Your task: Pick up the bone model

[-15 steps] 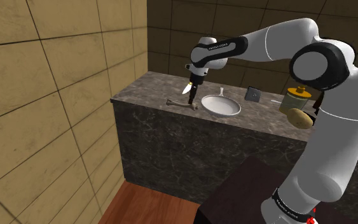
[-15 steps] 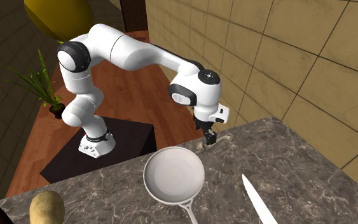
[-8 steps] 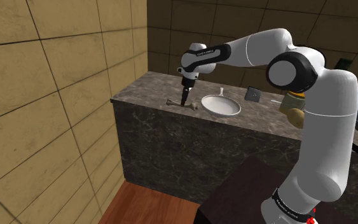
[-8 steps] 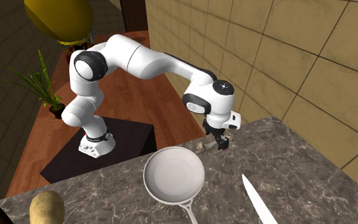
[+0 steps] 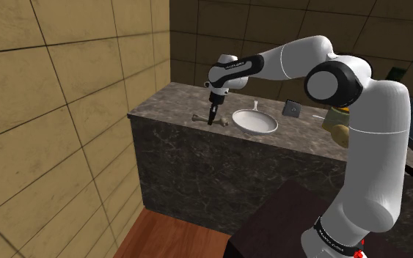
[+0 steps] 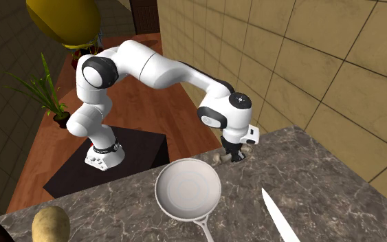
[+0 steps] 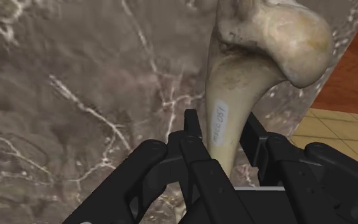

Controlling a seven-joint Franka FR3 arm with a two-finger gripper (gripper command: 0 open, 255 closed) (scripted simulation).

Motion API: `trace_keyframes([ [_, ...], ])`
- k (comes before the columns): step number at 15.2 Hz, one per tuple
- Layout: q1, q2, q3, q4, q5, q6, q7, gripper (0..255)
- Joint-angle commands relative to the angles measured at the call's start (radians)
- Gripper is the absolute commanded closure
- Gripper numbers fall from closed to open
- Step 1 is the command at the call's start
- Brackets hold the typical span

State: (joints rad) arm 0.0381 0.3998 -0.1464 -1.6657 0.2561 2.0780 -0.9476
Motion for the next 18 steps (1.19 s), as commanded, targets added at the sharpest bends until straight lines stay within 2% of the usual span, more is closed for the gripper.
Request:
trace_keyframes([
  [1, 0.001, 0.003, 0.002, -0.003, 0.001, -0.002, 0.000, 255],
  [8, 0.001, 0.003, 0.002, -0.004, 0.001, -0.002, 0.000, 255],
  [18, 0.002, -0.038, -0.004, 0.072, -0.017, -0.116, 0.025, 255],
])
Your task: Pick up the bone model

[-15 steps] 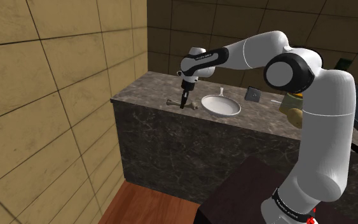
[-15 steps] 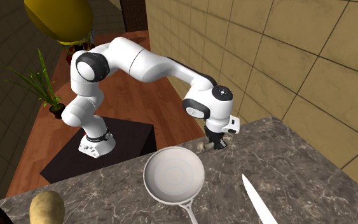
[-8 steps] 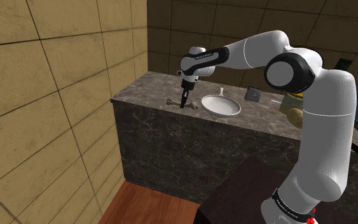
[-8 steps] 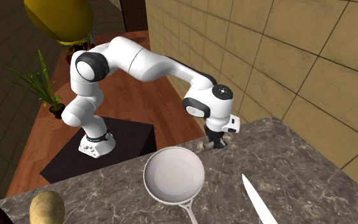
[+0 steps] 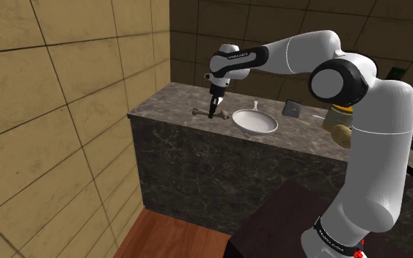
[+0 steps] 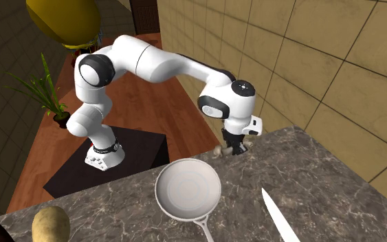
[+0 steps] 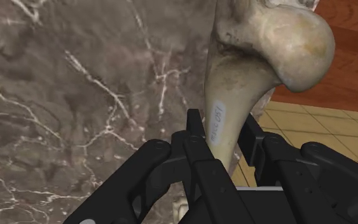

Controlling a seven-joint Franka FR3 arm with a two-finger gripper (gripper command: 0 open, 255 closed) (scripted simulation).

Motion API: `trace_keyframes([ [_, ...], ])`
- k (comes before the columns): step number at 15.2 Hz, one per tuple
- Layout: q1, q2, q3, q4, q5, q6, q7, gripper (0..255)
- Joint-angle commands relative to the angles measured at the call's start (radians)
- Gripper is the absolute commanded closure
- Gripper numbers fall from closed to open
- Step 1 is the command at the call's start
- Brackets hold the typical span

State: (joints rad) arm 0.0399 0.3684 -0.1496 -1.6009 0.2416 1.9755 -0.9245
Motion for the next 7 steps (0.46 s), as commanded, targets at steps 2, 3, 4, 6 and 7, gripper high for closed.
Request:
trace_keyframes([
  [2, -0.001, -0.012, -0.002, 0.026, -0.005, -0.038, 0.007, 255],
  [3, -0.001, -0.015, -0.002, 0.035, -0.006, -0.050, 0.010, 255],
  [4, -0.001, -0.017, -0.003, 0.045, -0.007, -0.062, 0.012, 255],
  [6, -0.001, -0.020, -0.003, 0.057, -0.009, -0.076, 0.015, 255],
  [7, -0.001, -0.020, -0.003, 0.057, -0.009, -0.076, 0.015, 255],
])
